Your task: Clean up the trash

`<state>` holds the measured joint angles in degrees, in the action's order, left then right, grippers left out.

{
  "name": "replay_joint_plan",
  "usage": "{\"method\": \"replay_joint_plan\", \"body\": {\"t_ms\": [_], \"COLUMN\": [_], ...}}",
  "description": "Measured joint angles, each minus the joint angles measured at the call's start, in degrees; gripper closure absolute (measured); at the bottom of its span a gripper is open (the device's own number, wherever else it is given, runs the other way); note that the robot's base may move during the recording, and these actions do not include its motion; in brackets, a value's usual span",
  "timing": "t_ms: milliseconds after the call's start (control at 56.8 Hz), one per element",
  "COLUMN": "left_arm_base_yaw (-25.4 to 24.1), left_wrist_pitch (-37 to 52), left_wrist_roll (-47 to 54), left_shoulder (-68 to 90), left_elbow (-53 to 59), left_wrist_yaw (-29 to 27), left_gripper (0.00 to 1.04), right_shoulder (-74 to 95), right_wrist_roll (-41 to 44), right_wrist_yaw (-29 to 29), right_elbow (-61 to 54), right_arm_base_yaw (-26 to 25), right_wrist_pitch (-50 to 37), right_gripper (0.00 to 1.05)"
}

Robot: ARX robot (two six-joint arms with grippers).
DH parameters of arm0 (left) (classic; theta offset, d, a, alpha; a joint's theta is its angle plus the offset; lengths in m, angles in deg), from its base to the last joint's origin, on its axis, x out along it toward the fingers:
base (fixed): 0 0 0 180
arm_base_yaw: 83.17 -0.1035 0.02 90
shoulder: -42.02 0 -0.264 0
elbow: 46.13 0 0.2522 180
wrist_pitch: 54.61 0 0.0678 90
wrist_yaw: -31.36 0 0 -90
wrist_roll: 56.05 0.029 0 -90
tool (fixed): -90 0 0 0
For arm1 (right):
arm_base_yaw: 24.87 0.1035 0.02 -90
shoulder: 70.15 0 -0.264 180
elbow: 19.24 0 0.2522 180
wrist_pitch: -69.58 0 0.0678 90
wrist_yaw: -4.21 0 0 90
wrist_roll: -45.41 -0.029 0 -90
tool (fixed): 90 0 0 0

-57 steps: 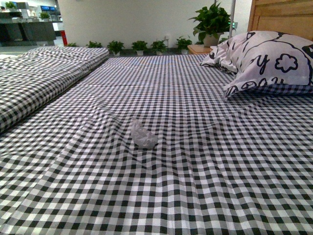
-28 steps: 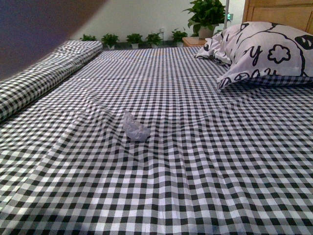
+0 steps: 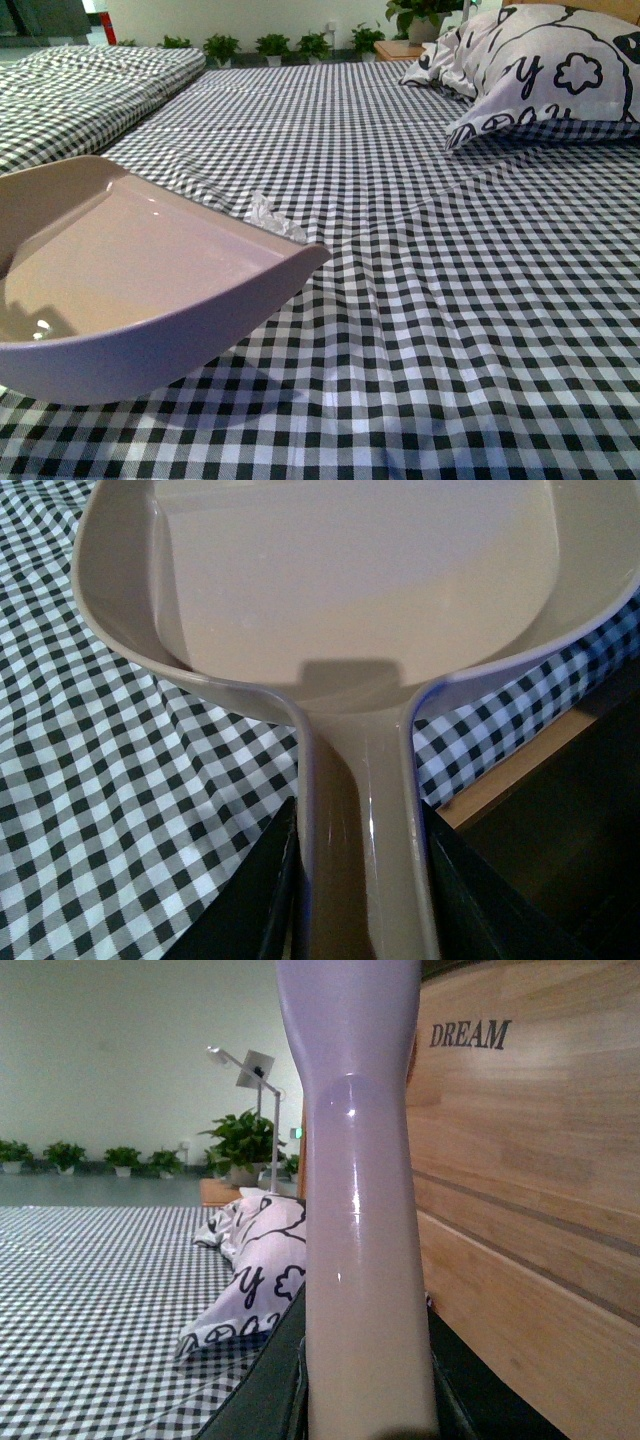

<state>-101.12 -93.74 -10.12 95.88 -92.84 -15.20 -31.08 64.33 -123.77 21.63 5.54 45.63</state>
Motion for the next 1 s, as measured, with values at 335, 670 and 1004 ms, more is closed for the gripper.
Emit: {"method": "replay_joint_plan", "body": {"t_ms": [335, 670, 1004], "left_arm_base_yaw": [-8.39, -7.08, -1.38], "left_wrist_pitch": [-1.03, 9.22, 15.87], "left_wrist_roll": [12.07, 12.26, 9.09], "left_shoulder": [7.96, 11.85, 16.11], "left_elbow": [-0.02, -0.02, -0.04], "left_wrist_yaw": [0.09, 0.26, -1.36], "left_gripper": [0.76, 0.76, 0.76], "right_shoulder": [0.0, 0.0, 0.0], "right_wrist_roll": [0.0, 0.0, 0.0], "right_wrist_yaw": [0.0, 0.0, 0.0], "right_elbow": [0.0, 0.0, 0.0], "right_arm_base_yaw": [0.0, 0.0, 0.0], "right_wrist_pitch": [0.0, 0.0, 0.0], "right_gripper": [0.85, 0.85, 0.85]}}
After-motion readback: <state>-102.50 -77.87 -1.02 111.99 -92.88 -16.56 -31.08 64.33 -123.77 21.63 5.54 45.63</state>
